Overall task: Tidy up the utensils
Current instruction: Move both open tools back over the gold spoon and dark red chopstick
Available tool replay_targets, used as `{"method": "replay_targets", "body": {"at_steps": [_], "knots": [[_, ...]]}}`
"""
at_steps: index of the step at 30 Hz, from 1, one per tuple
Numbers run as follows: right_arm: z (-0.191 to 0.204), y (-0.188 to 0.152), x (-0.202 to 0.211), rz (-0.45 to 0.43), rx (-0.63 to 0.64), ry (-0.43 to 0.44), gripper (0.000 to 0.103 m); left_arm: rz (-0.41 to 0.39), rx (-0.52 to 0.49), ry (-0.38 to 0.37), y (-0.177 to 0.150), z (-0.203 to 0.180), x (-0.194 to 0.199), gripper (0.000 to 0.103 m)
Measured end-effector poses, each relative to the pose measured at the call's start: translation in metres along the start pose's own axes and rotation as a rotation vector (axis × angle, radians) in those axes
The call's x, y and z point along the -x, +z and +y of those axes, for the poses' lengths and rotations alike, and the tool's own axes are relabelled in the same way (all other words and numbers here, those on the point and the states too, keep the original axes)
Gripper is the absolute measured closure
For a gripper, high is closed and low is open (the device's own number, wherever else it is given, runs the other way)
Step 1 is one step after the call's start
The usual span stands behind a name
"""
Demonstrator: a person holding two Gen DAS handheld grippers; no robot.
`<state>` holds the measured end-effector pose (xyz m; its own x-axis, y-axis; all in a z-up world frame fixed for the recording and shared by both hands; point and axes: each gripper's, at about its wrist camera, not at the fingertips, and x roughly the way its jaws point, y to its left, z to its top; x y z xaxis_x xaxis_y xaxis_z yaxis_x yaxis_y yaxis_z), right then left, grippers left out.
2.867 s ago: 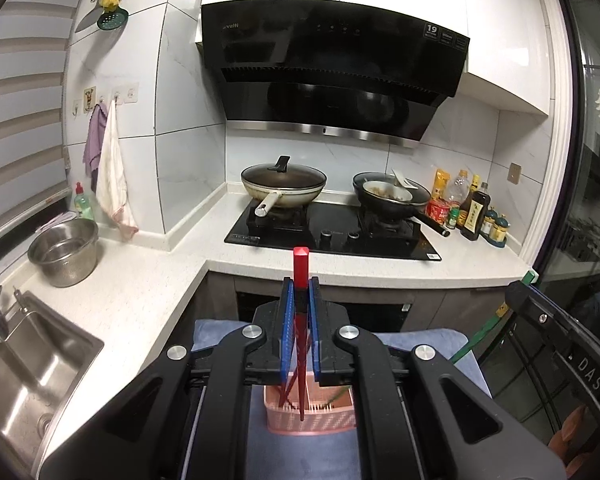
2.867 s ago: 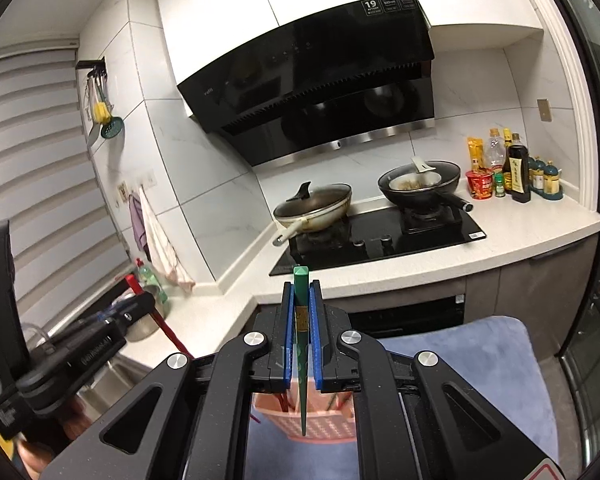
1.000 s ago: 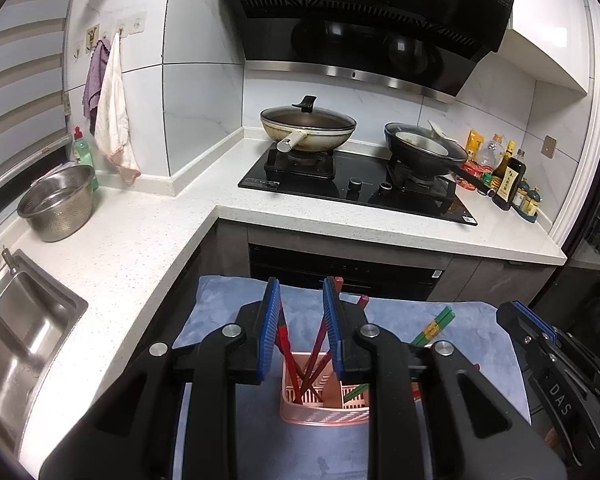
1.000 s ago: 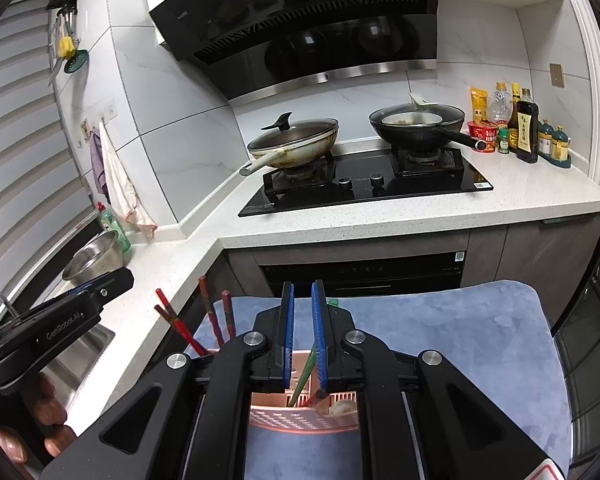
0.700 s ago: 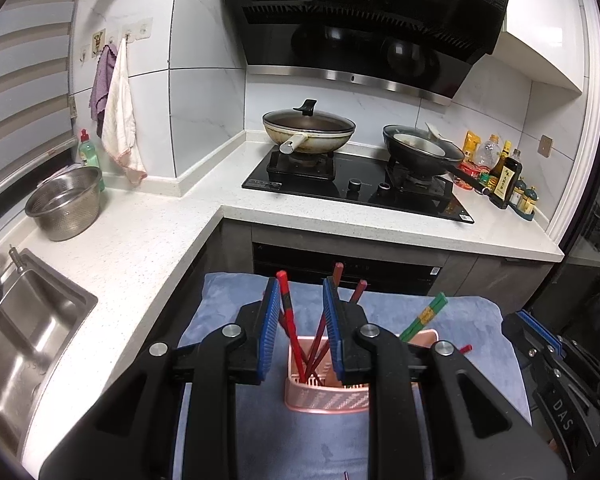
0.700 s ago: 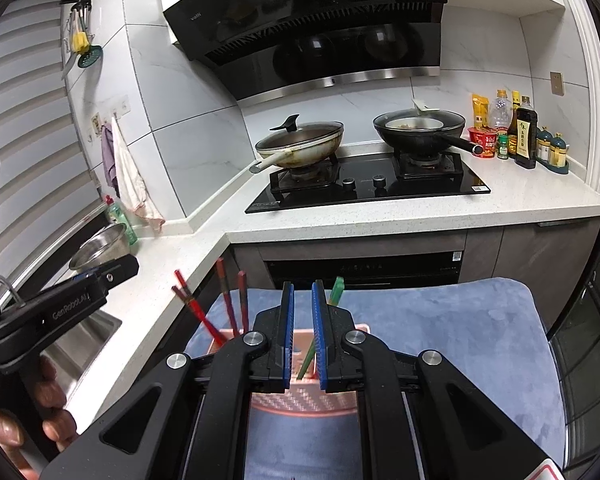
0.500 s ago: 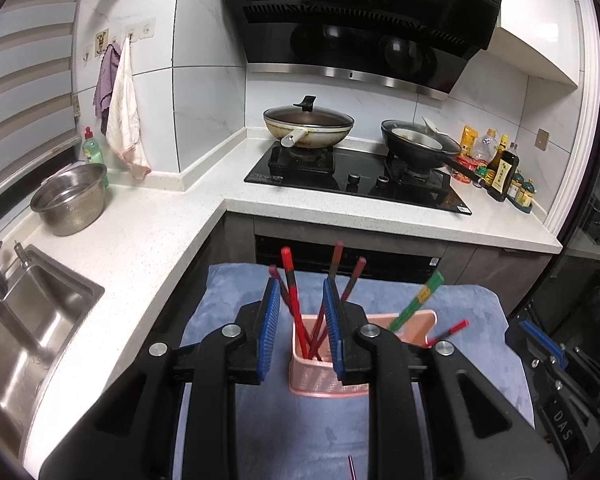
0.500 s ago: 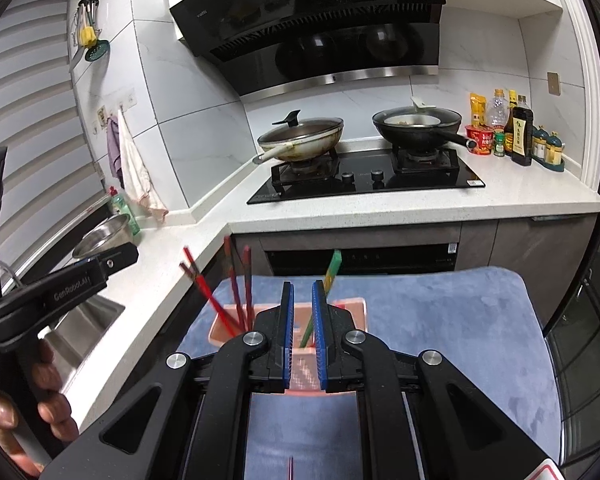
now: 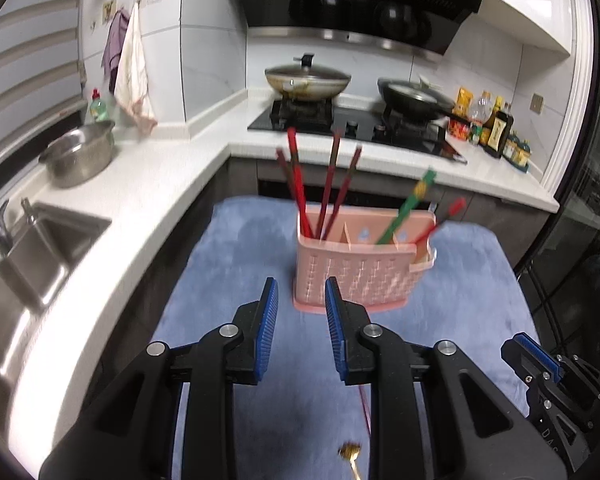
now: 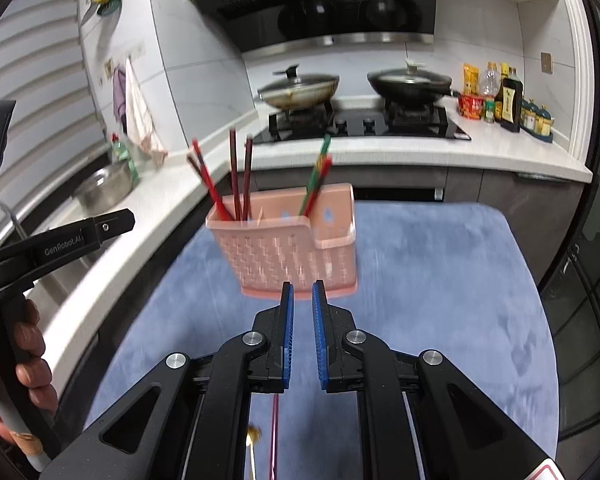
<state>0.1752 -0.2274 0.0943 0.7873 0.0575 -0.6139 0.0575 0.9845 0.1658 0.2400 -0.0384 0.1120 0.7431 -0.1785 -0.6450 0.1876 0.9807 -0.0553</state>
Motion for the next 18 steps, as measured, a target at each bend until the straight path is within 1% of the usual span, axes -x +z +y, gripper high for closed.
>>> {"method": "replay_targets", "body": {"at_steps": [7, 8, 12, 16, 18], "knots": [[0.001, -0.065, 0.01, 0.089, 0.012, -0.009, 0.092, 0.067, -0.014, 0.017, -0.054, 0.007, 0.005, 0.08], [0.0, -0.072, 0.01, 0.102, 0.01, -0.007, 0.09, 0.08, -0.011, 0.014, -0.062, 0.009, 0.005, 0.08], [0.003, -0.108, 0.012, 0.16, 0.01, 0.0, 0.079, 0.129, 0.001, 0.015, -0.094, 0.015, 0.005, 0.08], [0.008, -0.141, 0.011, 0.216, 0.007, 0.014, 0.079, 0.182, -0.001, 0.015, -0.124, 0.019, 0.004, 0.08], [0.014, -0.157, 0.009, 0.242, 0.036, 0.006, 0.079, 0.203, -0.004, 0.019, -0.136, 0.02, 0.003, 0.08]]}}
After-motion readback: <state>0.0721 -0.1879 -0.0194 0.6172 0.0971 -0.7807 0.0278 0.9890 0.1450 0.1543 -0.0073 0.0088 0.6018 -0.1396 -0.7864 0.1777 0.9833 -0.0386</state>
